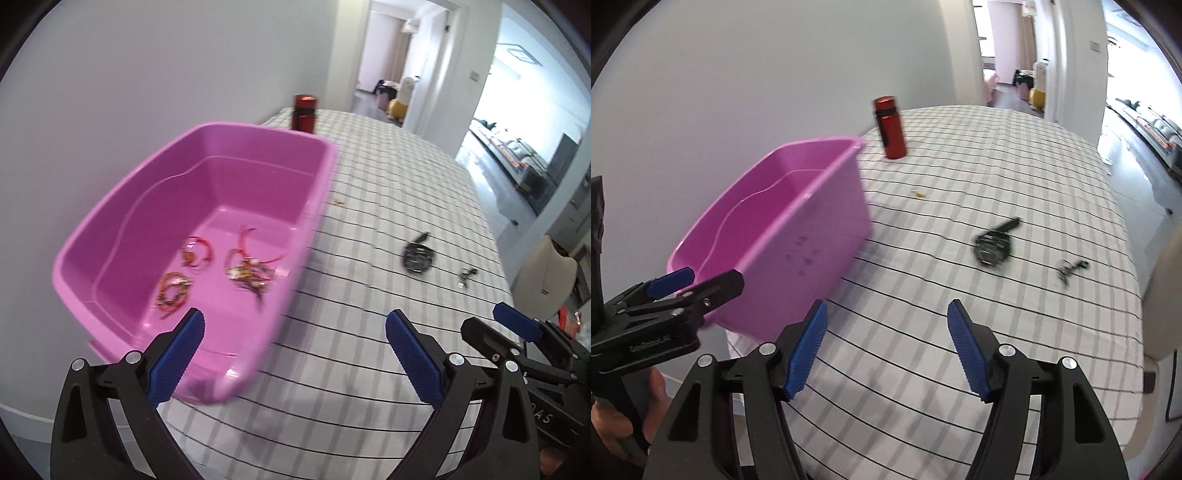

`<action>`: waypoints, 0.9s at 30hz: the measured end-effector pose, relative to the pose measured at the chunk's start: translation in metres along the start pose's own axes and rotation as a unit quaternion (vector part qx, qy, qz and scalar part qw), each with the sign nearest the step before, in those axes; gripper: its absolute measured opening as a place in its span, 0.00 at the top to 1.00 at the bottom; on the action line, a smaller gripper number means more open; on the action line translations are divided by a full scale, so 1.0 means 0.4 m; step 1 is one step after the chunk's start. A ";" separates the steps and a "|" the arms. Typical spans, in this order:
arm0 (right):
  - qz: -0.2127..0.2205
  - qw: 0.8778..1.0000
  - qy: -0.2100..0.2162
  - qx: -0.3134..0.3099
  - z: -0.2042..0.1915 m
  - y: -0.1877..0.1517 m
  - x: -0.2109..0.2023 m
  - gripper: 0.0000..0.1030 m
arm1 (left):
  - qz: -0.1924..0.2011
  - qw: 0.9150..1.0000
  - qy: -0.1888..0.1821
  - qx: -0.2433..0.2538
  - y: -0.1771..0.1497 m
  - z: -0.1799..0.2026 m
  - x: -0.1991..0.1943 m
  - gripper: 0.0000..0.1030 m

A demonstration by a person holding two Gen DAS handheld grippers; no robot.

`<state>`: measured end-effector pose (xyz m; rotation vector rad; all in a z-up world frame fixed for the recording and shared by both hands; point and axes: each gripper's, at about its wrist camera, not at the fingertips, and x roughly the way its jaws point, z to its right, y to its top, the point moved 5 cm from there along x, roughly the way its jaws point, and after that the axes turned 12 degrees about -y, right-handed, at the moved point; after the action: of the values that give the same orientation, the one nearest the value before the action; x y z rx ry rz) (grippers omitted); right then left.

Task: Organize jewelry
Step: 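Move both tools back toward the black watch and the keychain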

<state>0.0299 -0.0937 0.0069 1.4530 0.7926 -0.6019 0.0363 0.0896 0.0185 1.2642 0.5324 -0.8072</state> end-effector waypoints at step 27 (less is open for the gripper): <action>-0.008 0.988 -0.103 0.112 0.458 -0.126 0.079 0.33 | -0.042 0.995 -0.022 0.087 -0.034 0.326 0.301 0.06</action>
<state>0.0298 -0.2747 -0.0584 1.5596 0.5887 -0.8603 0.0907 -0.0661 -0.0483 1.3883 0.4911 -0.9661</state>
